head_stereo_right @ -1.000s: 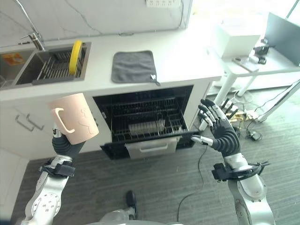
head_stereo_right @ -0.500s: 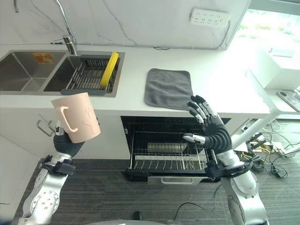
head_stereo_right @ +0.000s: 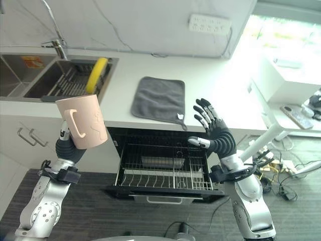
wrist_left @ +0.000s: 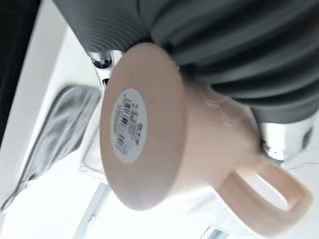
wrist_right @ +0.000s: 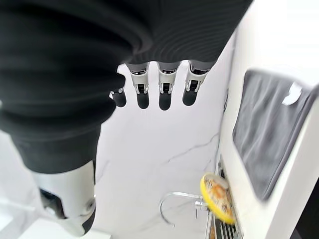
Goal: Place the dishes in the dishwasher.
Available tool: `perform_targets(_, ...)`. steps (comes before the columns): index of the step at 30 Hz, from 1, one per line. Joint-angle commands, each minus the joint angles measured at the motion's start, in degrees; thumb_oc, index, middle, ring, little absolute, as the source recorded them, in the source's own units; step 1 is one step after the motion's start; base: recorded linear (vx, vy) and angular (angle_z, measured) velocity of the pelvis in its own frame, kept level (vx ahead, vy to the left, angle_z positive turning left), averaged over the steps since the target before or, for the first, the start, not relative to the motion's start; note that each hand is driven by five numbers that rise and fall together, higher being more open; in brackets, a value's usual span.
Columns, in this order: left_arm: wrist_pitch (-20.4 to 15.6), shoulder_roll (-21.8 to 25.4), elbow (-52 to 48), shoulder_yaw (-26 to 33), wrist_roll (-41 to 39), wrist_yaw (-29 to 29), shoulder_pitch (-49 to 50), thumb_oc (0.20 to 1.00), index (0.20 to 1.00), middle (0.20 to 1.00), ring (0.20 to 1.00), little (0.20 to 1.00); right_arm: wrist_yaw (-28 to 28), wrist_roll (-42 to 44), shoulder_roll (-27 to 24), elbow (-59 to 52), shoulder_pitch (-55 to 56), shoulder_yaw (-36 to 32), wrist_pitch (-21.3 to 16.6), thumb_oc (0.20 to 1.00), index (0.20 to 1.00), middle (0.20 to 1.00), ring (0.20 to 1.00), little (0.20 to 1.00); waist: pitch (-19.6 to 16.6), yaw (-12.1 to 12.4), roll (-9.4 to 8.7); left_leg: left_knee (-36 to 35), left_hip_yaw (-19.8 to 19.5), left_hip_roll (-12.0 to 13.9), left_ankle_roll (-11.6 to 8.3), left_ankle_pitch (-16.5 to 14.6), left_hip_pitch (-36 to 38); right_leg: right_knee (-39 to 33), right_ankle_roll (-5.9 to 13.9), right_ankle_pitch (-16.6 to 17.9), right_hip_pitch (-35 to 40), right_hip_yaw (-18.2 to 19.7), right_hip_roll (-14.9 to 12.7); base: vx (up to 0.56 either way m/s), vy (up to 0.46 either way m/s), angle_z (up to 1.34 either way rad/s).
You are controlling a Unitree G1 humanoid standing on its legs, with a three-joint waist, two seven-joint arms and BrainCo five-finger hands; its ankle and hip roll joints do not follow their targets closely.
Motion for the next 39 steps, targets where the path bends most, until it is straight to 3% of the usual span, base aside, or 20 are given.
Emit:
perform_targets(1,-3.87,1.41,-3.42,0.84,0.53,0.29,-3.89,0.200,0.200,0.200,0.200,0.200,-1.70,3.52,-1.36,-4.35,-2.07,-1.73,-0.59,1.000,1.000,1.000,1.000,1.000,-1.07,-0.98,-0.05,-0.15,4.34,4.52,-0.43,-0.69,1.07,0.11,-0.08,-3.98,1.66,1.41,0.97,-0.02,-0.365,0.04)
perform_targets(4,-3.84,1.48,-3.21,-0.01,0.73,-0.22,-3.69,0.200,0.200,0.200,0.200,0.200,-2.19,4.73,-2.15,-4.64,-2.69,-1.37,-0.49,1.000,1.000,1.000,1.000,1.000,-0.47,-0.86,0.15,-0.15,5.18,6.73,-1.98,1.43,0.10,0.11,-1.39,-4.76,2.02,1.12,2.73,-0.05,-0.326,0.08)
perform_targets(7,-4.08,1.25,-3.64,0.25,0.05,-2.74,-1.80,0.200,0.200,0.200,0.200,0.200,-1.24,5.90,-3.60,-4.51,-1.88,-2.36,-0.06,1.000,1.000,1.000,1.000,1.000,0.49,-0.29,0.52,2.77,6.46,5.17,-2.34,1.86,-0.67,0.11,-2.28,-5.33,3.05,0.29,3.53,-0.06,-0.220,0.14)
perform_targets(10,-4.91,0.56,-3.23,-0.68,2.30,-2.58,-2.74,0.200,0.200,0.200,0.200,0.200,-0.66,4.94,-2.96,-3.31,-2.83,-0.90,-0.67,1.000,1.000,1.000,1.000,1.000,0.61,-0.57,1.23,0.42,6.24,4.09,-1.56,2.38,-0.63,0.11,-1.94,-5.57,3.34,-1.12,2.91,-0.04,0.041,0.31)
perform_targets(15,-5.62,1.85,-1.29,-2.14,10.07,-0.58,-6.07,0.200,0.200,0.200,0.200,0.200,0.99,5.39,-1.15,-4.10,-1.42,0.04,1.09,1.000,1.000,1.000,1.000,1.000,-1.57,-2.08,1.96,-0.15,4.49,3.28,-1.08,0.63,0.22,0.11,-1.23,-5.54,3.90,-2.23,1.75,0.03,0.090,0.10)
perform_targets(20,-3.26,2.62,0.68,-4.76,13.00,-2.20,-9.92,0.200,0.200,0.200,0.200,0.200,0.58,5.34,-1.18,-2.26,-4.45,1.59,1.22,1.000,1.000,1.000,1.000,1.000,-2.45,-2.30,2.04,-0.15,4.95,2.48,-0.60,-0.29,1.18,0.11,-0.39,-5.05,4.35,-2.72,0.62,0.03,0.092,0.05)
perform_targets(21,-4.28,3.48,2.04,-5.82,18.13,-2.44,-11.66,0.200,0.200,0.200,0.200,0.200,0.67,5.82,-1.23,-2.16,-6.34,2.41,2.62,1.000,1.000,1.000,1.000,1.000,-2.72,-2.26,2.12,-0.15,5.18,2.07,-0.29,-0.74,1.46,0.11,-0.02,-4.89,4.42,-2.64,0.18,0.01,0.098,0.02)
perform_targets(24,-5.12,4.75,3.18,-6.69,23.50,-3.27,-13.34,0.200,0.200,0.200,0.200,0.200,1.76,8.34,-1.59,-1.02,-8.16,3.25,4.92,1.000,1.000,1.000,1.000,1.000,-2.93,-2.00,2.05,-0.15,5.42,1.69,0.06,-1.21,1.85,0.11,0.32,-4.84,4.65,-2.62,-0.14,-0.01,0.072,0.02)
perform_targets(27,-5.55,6.51,4.95,-8.34,27.41,-7.22,-15.39,0.200,0.200,0.200,0.200,0.200,5.36,12.90,-2.26,0.40,-9.54,4.45,6.93,1.000,1.000,1.000,1.000,1.000,-3.35,-1.92,2.03,-0.15,5.65,1.46,0.31,-1.54,2.20,0.11,0.58,-4.89,4.89,-2.62,-0.31,-0.03,0.046,-0.03)
perform_targets(29,-1.79,7.80,5.58,-11.56,23.58,-15.64,-17.31,0.200,0.200,0.200,0.200,0.200,10.07,14.26,-4.06,2.06,-12.67,6.00,5.58,1.000,1.000,1.000,1.000,1.000,-3.89,-1.63,2.07,-0.15,6.10,1.25,0.54,-1.91,2.65,0.11,0.74,-4.85,5.14,-2.52,-0.35,-0.02,0.058,-0.04)
perform_targets(39,-0.92,8.65,6.42,-15.21,20.54,-23.52,-19.74,0.200,0.200,0.200,0.200,0.200,14.81,15.13,-5.54,5.09,-15.98,7.65,8.69,1.000,1.000,1.000,1.000,1.000,-4.90,-1.82,2.04,-0.15,6.42,1.26,0.56,-2.27,3.23,0.11,0.55,-5.08,5.30,-1.40,0.15,0.00,0.008,-0.06)
